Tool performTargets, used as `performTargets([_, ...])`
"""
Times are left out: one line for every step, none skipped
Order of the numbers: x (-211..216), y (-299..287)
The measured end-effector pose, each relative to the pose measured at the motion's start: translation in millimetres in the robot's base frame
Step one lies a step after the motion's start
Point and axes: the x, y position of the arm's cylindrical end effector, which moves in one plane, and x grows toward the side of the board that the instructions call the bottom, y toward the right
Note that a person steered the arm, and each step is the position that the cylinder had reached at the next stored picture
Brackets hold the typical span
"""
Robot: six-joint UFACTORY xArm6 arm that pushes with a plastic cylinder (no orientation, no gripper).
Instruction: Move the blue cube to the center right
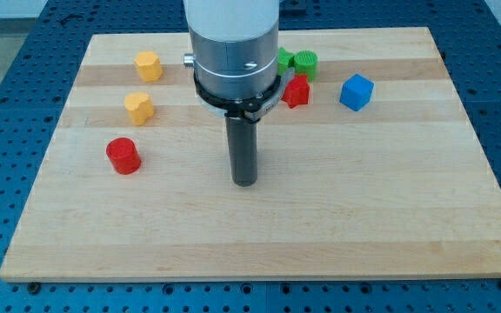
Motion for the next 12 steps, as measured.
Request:
performTargets([9,64])
performTargets([-4,134])
performTargets([-31,103])
performTargets([-67,96])
performTargets([-109,99])
performTargets([-139,101])
performTargets([-167,116])
performTargets([-179,136])
performTargets([-179,145])
performTargets([-178,162])
performTargets([-172,177])
performTargets([-155,174])
